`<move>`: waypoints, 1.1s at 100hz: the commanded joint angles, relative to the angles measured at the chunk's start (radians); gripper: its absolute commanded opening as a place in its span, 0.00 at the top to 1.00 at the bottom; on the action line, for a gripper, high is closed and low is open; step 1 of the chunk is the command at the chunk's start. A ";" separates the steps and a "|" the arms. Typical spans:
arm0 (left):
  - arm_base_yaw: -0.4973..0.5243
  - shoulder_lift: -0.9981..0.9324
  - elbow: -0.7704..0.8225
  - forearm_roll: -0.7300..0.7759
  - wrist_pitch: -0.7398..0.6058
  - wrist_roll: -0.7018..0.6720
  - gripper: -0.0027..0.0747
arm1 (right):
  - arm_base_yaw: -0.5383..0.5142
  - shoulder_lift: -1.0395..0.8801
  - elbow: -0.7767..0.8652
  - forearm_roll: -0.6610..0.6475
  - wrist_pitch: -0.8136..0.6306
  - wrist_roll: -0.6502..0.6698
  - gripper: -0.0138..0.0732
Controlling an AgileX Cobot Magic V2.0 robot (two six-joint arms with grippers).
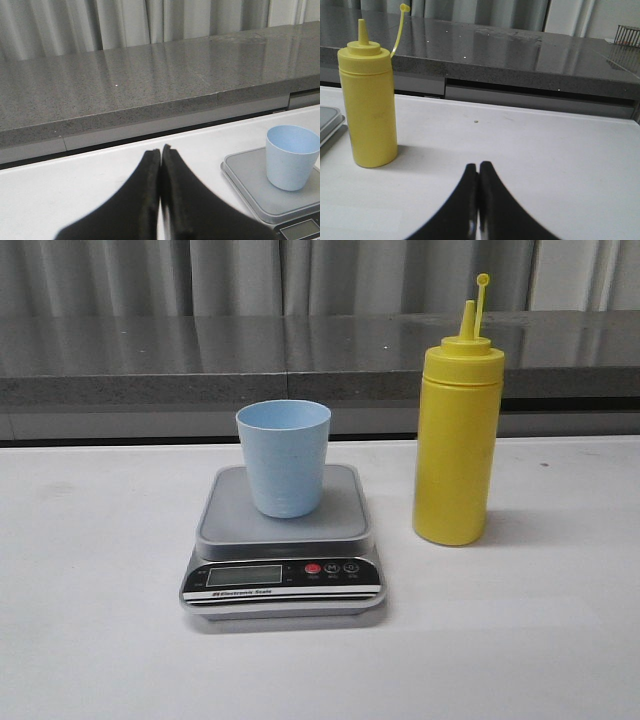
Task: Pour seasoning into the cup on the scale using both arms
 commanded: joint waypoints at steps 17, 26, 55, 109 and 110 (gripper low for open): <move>0.003 0.005 -0.024 -0.001 -0.085 -0.004 0.99 | -0.005 -0.016 0.000 -0.002 -0.084 -0.010 0.98; 0.003 0.005 -0.024 -0.001 -0.085 -0.004 0.99 | -0.005 -0.016 0.000 -0.002 -0.084 -0.010 0.98; 0.003 0.005 -0.024 -0.001 -0.085 -0.004 0.99 | -0.005 -0.016 0.000 -0.002 -0.084 -0.010 0.98; 0.193 -0.138 0.224 0.032 -0.300 0.011 0.99 | -0.005 -0.016 0.000 -0.002 -0.084 -0.010 0.98; 0.196 -0.143 0.228 0.032 -0.300 0.011 0.99 | -0.005 -0.016 0.000 -0.002 -0.084 -0.010 0.98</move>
